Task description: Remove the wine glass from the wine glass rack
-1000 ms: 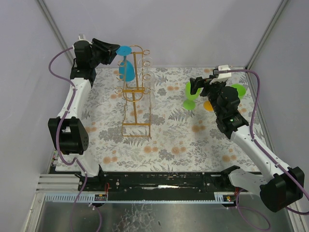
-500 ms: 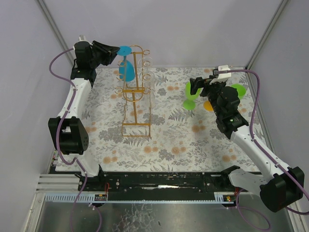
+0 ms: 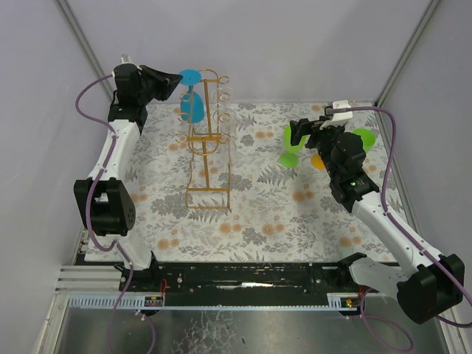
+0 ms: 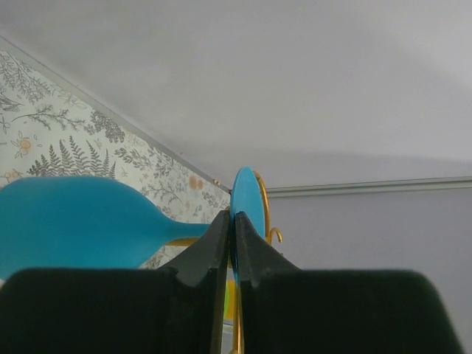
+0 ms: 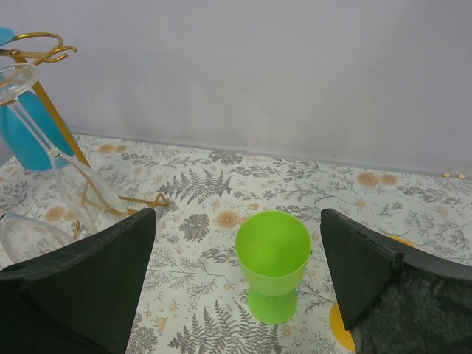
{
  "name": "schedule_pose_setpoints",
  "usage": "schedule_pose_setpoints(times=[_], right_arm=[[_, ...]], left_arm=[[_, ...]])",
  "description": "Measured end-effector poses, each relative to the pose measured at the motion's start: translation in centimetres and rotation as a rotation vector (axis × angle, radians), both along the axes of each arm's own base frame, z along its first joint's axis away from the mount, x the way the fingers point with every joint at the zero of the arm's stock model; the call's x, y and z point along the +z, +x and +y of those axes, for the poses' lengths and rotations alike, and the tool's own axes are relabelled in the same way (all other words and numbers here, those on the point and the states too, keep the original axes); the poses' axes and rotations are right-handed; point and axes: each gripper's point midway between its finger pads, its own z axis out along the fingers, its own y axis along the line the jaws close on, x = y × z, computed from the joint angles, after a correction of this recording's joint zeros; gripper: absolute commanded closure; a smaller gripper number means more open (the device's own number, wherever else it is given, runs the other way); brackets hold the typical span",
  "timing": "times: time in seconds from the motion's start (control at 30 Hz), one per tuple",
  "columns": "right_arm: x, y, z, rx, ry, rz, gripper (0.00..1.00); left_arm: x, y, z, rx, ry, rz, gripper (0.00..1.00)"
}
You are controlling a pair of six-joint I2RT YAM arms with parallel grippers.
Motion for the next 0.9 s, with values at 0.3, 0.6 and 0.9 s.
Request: schedule_pose_setpoints(times=[0.3, 0.6, 0.9], right_arm=[[-0.4, -0.1, 0.0, 0.000, -0.003, 0.006, 0.01], [-0.1, -0.4, -0.2, 0.000, -0.001, 0.002, 0.01], [0.0, -0.8, -0.4, 0.000, -0.005, 0.009, 0.01]], left_arm=[[0.3, -0.4, 0.0, 0.001, -0.003, -0.005, 1.00], [0.3, -0.4, 0.3, 0.010, -0.022, 0.003, 1.00], [1.7, -0.9, 1.5, 0.037, -0.038, -0.016, 1.00]])
